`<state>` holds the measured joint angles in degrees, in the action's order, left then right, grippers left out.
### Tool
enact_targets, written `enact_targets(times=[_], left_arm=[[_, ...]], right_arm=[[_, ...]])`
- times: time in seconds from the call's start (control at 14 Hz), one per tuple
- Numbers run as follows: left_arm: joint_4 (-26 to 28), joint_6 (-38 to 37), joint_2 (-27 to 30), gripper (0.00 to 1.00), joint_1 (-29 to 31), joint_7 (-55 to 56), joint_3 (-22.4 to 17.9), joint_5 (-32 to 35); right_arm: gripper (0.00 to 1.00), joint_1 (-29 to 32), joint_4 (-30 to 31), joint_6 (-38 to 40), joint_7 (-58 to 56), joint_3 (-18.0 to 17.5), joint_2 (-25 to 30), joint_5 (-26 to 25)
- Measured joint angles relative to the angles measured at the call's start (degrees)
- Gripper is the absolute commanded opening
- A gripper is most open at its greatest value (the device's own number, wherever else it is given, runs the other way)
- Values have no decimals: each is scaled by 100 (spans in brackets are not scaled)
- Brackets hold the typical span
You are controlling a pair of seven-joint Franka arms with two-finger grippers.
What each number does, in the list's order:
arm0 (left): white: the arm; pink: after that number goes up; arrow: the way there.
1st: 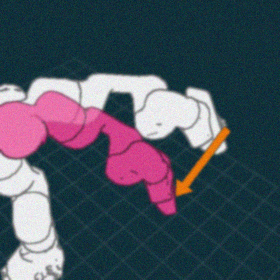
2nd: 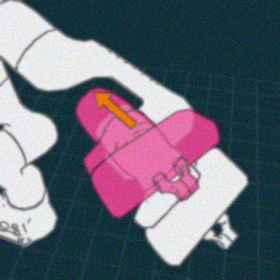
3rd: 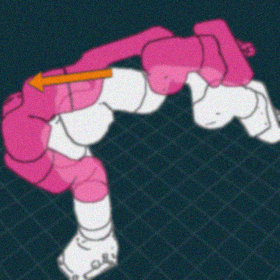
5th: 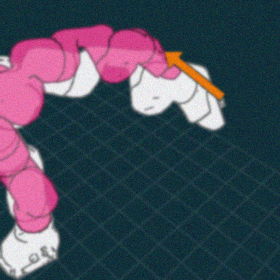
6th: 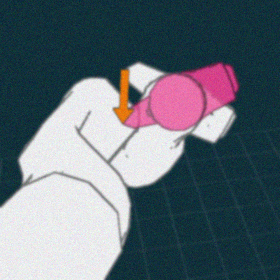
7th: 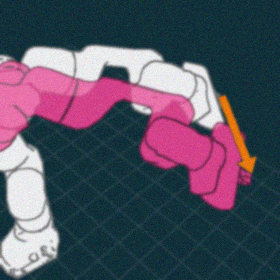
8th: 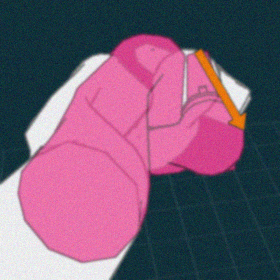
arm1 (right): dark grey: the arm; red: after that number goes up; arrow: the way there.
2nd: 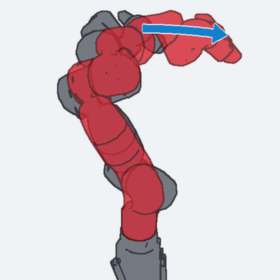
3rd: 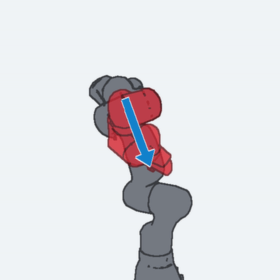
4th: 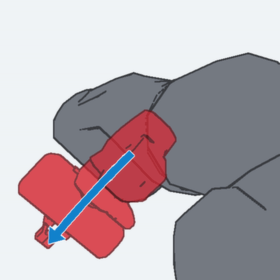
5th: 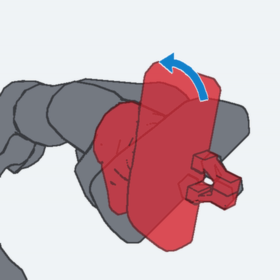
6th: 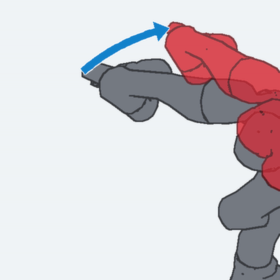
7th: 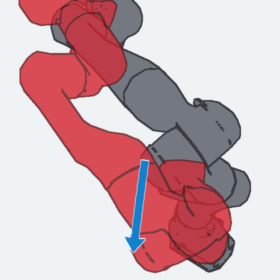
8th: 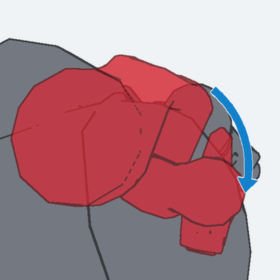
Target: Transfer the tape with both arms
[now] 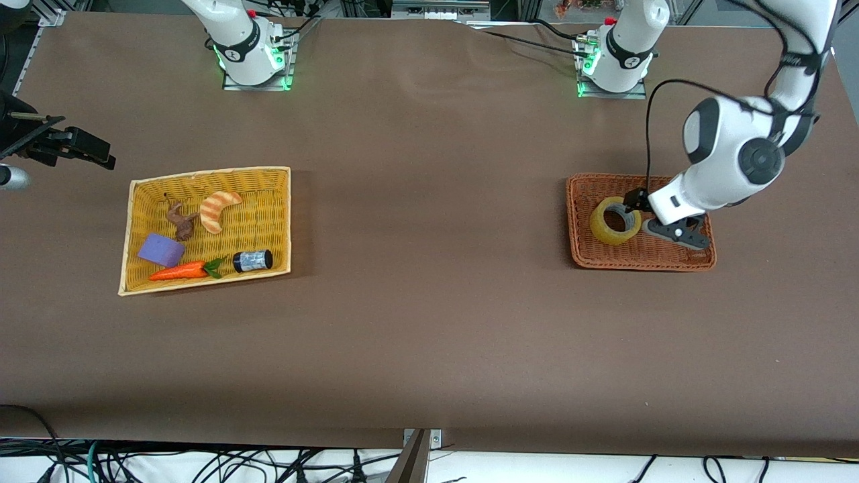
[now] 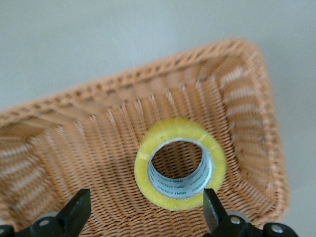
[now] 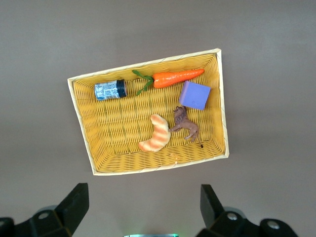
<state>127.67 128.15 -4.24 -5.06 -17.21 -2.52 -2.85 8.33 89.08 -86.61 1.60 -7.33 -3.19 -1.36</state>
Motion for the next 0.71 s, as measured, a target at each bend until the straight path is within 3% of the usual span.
enact_targets(times=[0.14,0.36,0.5,0.71], left_arm=[[-124,-180,618,100,-32,0,10,0],[-973,-1474,1213,100,-86,25,57,0],[-1806,-2534,1306,100,-132,181,63,0],[-2484,-3359,1207,100,-149,437,78,0]], right_arm=[[100,0,0,0,0,0,-1,1],[100,-1,0,-6,0,-1,-24,1],[100,-1,0,-14,0,-1,-44,1],[100,-1,0,-22,0,-1,-53,1]])
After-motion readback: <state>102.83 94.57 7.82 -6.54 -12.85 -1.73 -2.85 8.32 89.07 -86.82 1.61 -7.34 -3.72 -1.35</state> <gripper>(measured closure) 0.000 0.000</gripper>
